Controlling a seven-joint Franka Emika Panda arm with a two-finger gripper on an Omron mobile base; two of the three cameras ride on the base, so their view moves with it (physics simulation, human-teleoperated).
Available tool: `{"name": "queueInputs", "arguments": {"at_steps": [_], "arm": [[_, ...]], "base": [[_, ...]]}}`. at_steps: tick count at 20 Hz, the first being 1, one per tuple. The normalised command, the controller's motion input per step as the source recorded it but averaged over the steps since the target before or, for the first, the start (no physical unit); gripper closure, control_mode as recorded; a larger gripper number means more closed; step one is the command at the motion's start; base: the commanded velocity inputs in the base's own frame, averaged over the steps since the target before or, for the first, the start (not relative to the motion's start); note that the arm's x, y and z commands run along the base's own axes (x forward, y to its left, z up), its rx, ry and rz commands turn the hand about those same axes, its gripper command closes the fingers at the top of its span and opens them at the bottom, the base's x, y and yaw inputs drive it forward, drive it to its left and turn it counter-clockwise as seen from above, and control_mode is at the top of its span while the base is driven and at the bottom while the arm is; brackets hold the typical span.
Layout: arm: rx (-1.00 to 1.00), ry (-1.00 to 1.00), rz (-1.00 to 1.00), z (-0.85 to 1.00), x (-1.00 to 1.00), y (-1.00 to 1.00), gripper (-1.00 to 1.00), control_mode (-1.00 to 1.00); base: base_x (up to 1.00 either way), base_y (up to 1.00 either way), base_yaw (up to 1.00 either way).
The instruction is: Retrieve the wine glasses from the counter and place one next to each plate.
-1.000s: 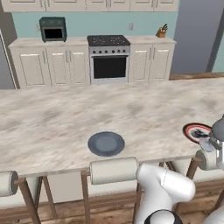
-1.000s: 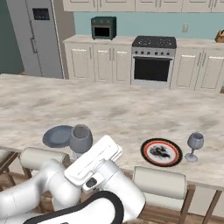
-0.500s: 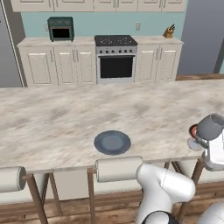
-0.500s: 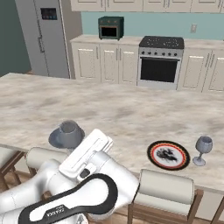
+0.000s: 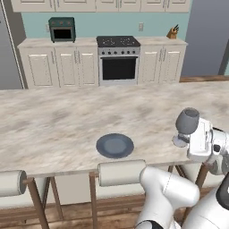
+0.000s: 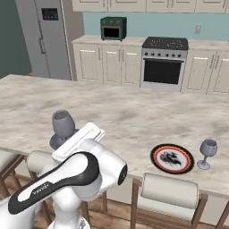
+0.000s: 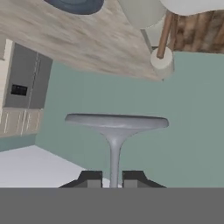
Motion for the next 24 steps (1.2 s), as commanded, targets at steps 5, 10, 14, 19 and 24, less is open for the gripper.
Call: {"name": "queueInputs", "arguments": {"at_steps": [5, 10, 14, 19, 24], "arm": [[0.00, 0.00, 0.01, -0.14, 0.53, 0.00, 1.00, -1.00], [-0.04, 0.00, 0.03, -0.27, 0.63, 0.00, 1.00, -1.00], [-0.10, 0.00, 0.02, -0.20, 0.68, 0.00, 1.00, -1.00], [-0.06, 0.01, 0.20, -0.36, 0.70, -0.20, 1.00, -1.00], [0.00, 0.02, 0.41, -0.41, 0.69, -0.58, 1.00, -1.00]], "base": [[0.00, 0.00, 0.00], [0.00, 0.00, 0.00], [0.00, 0.00, 0.00], [0.00, 0.00, 0.00], [0.00, 0.00, 0.00]]}}
